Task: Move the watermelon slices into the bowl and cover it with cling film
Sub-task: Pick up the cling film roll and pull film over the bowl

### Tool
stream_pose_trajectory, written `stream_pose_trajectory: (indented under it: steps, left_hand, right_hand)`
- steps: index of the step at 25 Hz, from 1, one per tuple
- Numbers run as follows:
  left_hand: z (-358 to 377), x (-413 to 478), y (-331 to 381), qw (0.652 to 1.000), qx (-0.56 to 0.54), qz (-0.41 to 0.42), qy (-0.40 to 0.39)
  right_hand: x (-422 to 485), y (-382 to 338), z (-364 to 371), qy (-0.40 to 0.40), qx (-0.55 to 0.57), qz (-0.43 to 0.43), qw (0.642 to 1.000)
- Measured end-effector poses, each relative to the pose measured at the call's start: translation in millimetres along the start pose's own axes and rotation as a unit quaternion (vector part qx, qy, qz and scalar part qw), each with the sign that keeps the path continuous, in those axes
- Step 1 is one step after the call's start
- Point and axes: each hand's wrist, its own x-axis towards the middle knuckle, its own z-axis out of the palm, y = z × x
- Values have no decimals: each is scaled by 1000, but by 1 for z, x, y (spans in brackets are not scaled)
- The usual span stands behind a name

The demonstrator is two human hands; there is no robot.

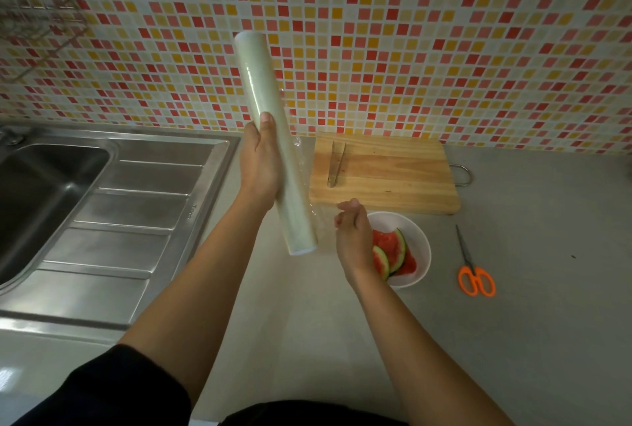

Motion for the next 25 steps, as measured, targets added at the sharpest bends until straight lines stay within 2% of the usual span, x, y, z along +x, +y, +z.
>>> stream_pose_trajectory:
  steps: [3, 6, 11, 13, 15, 18, 19, 25]
  left_hand:
    - [5, -1, 4, 998, 26, -3, -60]
    - [16, -8, 4, 995, 58, 19, -79]
    - [39, -23, 1, 993, 67, 11, -96]
    - [48, -27, -3, 991, 79, 17, -106]
    - [58, -30, -9, 989, 86, 15, -119]
    - [74, -34, -18, 982, 127, -5, -139]
    - [79, -36, -21, 979, 142, -14, -148]
    - [104, -52, -31, 966, 188, -12, -179]
  right_hand:
    - [1, -11, -4, -20, 41, 2, 999]
    - [2, -25, -5, -60, 9, -43, 997]
    - [6, -23, -14, -32, -62, -144, 987]
    - [6, -13, -19, -13, -69, -110, 991]
    - [4, -1, -25, -3, -39, -32, 999]
    - [6, 10, -40, -2, 99, 121, 988]
    - [9, 10, -46, 0, 127, 145, 981]
    - [40, -5, -68, 9, -9, 67, 998]
